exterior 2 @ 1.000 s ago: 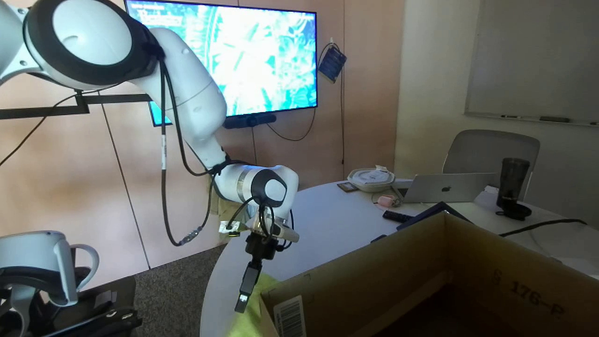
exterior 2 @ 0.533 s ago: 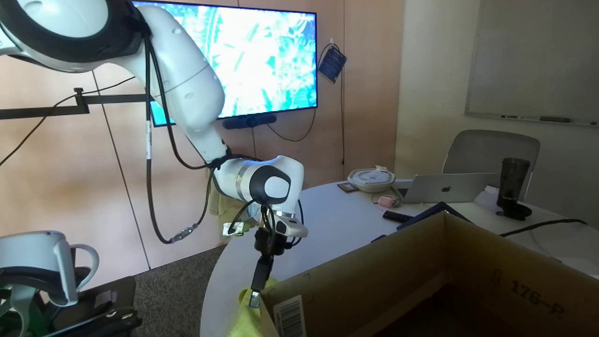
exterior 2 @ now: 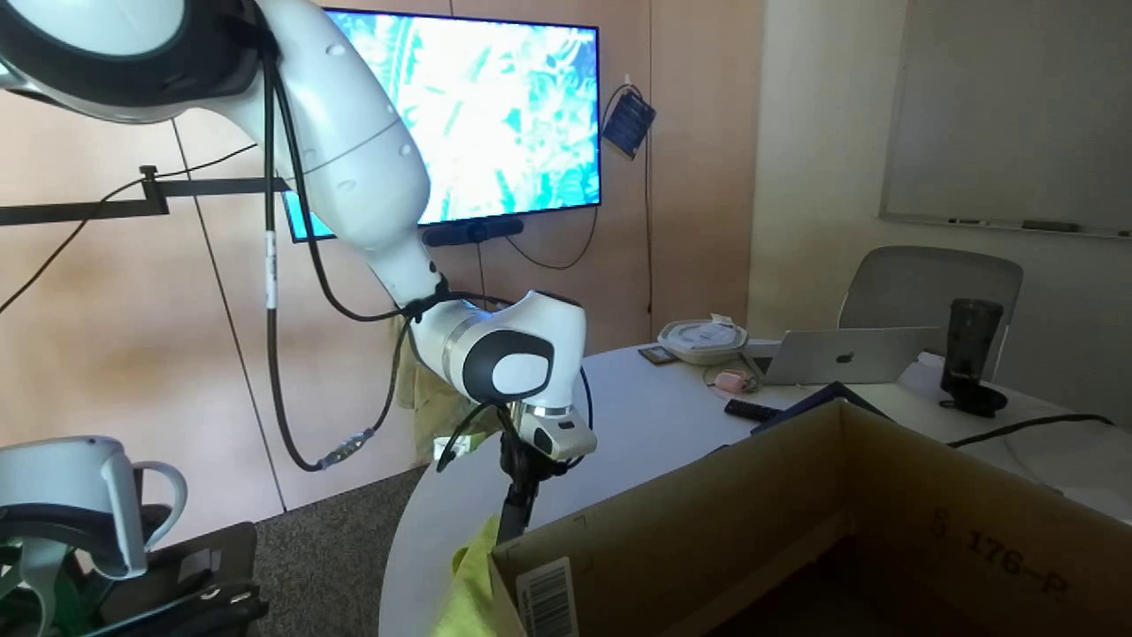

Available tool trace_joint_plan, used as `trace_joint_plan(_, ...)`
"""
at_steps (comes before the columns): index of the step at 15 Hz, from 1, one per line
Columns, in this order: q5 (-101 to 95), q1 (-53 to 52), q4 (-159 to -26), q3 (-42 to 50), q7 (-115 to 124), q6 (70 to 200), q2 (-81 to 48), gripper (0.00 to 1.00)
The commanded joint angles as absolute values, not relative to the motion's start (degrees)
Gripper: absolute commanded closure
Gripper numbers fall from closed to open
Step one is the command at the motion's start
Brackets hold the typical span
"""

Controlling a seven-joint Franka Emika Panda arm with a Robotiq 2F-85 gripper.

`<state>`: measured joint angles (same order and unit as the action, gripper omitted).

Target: Pick up the marker and put it on the cloth and fold the cloth, then pick up the cloth and put it in the box

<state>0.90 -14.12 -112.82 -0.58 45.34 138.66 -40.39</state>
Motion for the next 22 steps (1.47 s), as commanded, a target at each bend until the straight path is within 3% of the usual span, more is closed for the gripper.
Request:
trace_joint_plan(1, 4.96, -12.65, -114.11, -3.33, 40.0, 145.2, -41.14, 0.0)
trace_joint_plan(15, 5.24, -14.15, -103.06, -1.04, 33.87, 146.54, -56.16, 0.0)
trace_joint_plan(16, 5.31, -14.03, -102.98, -1.18, 33.29, 146.17, -56.05, 0.25)
trace_joint_plan(17, 5.28, -14.12, -102.95, -1.14, 32.89, 145.71, -55.88, 0.25)
trace_joint_plan(22, 5.15, -14.59, -102.58, -1.09, 31.58, 144.55, -55.15, 0.66)
